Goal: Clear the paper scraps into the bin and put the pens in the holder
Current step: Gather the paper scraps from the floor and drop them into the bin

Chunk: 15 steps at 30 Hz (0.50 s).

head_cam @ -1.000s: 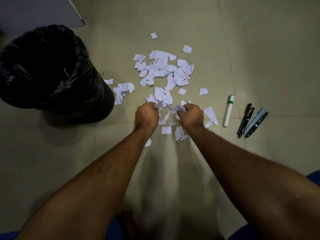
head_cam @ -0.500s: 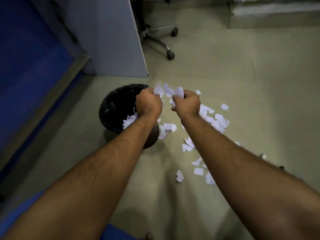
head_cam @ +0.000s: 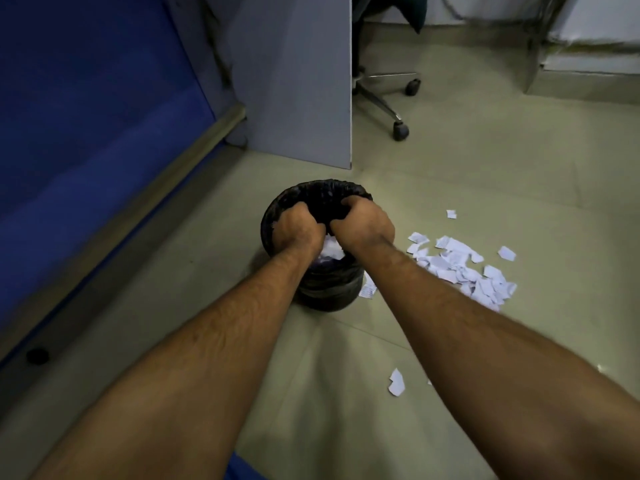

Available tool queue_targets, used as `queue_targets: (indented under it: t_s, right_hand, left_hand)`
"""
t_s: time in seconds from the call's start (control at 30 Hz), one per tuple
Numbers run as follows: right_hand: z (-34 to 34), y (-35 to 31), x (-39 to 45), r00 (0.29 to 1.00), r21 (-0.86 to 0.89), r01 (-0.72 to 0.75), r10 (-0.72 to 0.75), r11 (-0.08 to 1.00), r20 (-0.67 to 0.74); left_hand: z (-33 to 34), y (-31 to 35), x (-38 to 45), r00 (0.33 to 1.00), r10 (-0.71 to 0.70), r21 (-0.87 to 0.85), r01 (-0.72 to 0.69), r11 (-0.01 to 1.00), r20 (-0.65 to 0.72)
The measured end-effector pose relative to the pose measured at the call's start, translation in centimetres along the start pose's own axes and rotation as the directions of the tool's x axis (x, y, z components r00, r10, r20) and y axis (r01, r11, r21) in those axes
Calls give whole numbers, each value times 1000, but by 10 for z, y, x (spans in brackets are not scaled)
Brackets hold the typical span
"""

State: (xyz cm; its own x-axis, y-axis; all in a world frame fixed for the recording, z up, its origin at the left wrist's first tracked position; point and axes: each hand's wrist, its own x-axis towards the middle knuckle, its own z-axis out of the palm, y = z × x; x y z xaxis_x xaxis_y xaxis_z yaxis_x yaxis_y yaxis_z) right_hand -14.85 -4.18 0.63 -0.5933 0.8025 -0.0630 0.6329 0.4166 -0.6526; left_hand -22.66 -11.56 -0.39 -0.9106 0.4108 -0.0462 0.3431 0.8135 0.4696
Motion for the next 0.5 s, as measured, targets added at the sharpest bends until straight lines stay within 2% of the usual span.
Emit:
queue_targets:
  t_s: [0.23, 0.33, 0.4, 0.5]
  right_hand:
    - [-28, 39, -2, 989, 198, -101, 119, 975, -82]
    - [-45, 74, -3, 976, 246, -143, 177, 959, -124]
    - [-53, 105, -11, 970, 267, -153, 196, 951, -141]
    - [-54, 169, -30, 972, 266, -164, 202, 950, -123]
  left_hand:
    - [14, 35, -22, 984, 176, -49, -175, 983, 22]
    - [28, 64, -37, 953, 298, 13, -299, 954, 55]
    - [47, 81, -50, 933, 348, 34, -353, 935, 93]
    - [94, 99, -79, 884, 412, 26, -428, 904, 222]
